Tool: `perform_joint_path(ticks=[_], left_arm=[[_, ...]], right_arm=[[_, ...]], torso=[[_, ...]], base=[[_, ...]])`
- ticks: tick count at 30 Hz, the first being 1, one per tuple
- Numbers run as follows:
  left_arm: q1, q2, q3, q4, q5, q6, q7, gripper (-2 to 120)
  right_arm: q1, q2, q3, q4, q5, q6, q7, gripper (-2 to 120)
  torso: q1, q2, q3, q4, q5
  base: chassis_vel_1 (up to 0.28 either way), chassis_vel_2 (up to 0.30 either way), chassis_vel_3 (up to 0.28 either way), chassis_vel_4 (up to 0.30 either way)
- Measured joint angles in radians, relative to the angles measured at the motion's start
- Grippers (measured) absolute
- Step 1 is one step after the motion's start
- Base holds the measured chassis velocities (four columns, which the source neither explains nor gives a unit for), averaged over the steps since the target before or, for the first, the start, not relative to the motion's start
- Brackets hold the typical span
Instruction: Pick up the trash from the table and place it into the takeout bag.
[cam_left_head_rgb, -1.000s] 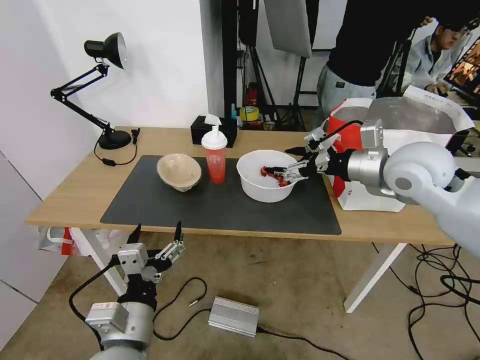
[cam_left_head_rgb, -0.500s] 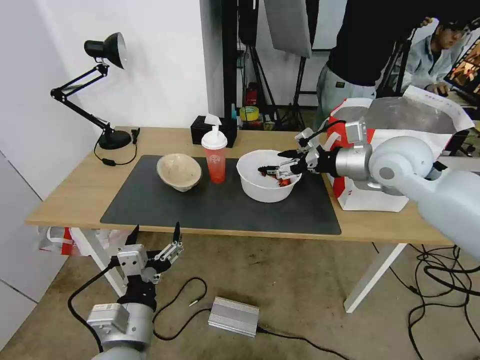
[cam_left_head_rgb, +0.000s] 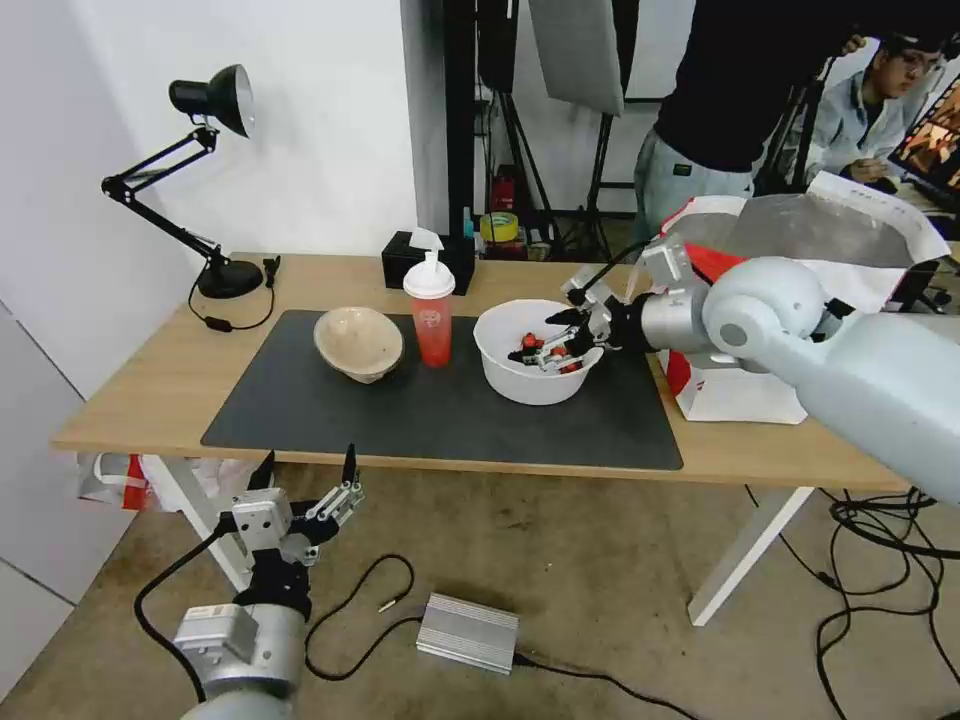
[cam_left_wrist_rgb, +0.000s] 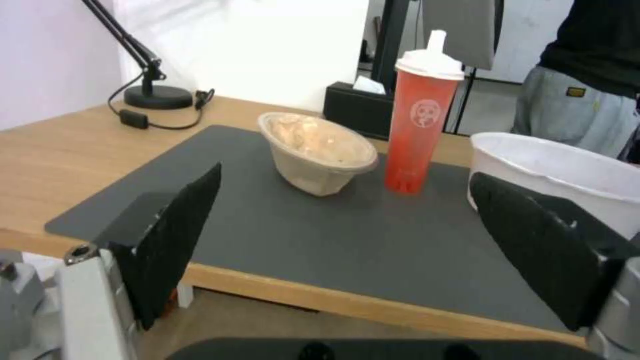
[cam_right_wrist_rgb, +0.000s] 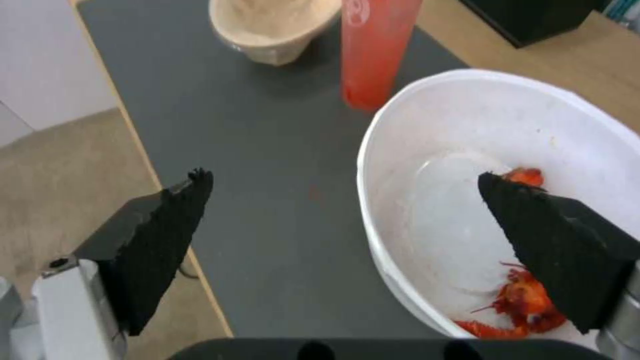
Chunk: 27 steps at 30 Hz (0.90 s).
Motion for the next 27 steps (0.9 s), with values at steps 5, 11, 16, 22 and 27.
perform_joint_path(ticks=[5, 11, 16, 22, 27], left_arm=[[-0.005, -0.015, -0.007, 0.006, 0.001, 0.000, 0.000, 100], [0.001, -0.023, -0.003, 0.015, 0.010, -0.015, 0.000, 100], [0.001, -0.024, -0.002, 0.020, 0.010, -0.021, 0.000, 100], [-0.003, -0.019, -0.002, 0.031, 0.007, -0.028, 0.000, 100], [-0.002, -0.015, 0.002, 0.033, 0.008, -0.030, 0.000, 100]], right_arm=[[0.035, 0.049, -0.042, -0.045, -0.004, 0.000, 0.000, 100], [0.069, 0.079, -0.070, -0.077, -0.007, 0.000, -0.001, 100], [0.092, 0.094, -0.087, -0.100, -0.007, 0.000, -0.009, 100], [0.113, 0.101, -0.104, -0.117, -0.008, 0.000, -0.020, 100], [0.125, 0.108, -0.125, -0.129, -0.008, 0.001, -0.022, 100]], torso=[[0.000, 0.000, 0.000, 0.0003, -0.0002], [0.000, 0.000, 0.000, -0.0001, -0.0002], [0.000, 0.000, 0.000, 0.0002, -0.0002], [0.000, 0.000, 0.000, 0.0000, -0.0002], [0.000, 0.000, 0.000, 0.0000, -0.0002]], base=[[0.000, 0.000, 0.000, 0.000], [0.000, 0.000, 0.000, 0.000], [0.000, 0.000, 0.000, 0.000], [0.000, 0.000, 0.000, 0.000], [0.000, 0.000, 0.000, 0.000]])
